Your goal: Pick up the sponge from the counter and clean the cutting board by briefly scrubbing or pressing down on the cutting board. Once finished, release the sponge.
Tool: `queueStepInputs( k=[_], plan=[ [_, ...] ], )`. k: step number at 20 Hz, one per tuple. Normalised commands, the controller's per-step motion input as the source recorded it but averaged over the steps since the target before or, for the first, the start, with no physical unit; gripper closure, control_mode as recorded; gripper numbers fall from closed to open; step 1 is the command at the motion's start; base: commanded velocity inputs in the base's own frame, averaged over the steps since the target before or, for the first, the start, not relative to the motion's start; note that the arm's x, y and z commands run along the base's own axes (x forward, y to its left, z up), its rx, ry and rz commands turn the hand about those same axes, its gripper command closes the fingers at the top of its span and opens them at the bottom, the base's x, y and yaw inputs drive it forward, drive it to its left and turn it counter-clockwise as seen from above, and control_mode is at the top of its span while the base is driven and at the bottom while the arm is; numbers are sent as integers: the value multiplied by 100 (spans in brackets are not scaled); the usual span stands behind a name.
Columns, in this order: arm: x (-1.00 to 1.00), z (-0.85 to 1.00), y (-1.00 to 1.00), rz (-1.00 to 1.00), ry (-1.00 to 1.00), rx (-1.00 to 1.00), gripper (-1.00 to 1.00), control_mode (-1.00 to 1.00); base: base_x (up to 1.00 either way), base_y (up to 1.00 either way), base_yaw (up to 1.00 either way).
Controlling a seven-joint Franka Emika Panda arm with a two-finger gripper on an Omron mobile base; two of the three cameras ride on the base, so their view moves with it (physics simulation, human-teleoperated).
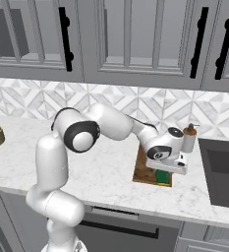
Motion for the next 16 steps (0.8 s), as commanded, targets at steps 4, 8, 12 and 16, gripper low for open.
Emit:
queueStepInputs(
  k=[4, 8, 12, 16],
  plan=[
    [25, 0, -11, 0, 0, -1, 100, -100, 0, 0, 0],
    [49, 0, 0, 0, 0, -1, 100, -100, 0, 0, 0],
    [52, 0, 1, 0, 0, 0, 100, -100, 0, 0, 0],
    [53, 0, 1, 0, -1, 0, 100, -100, 0, 0, 0]
  ],
)
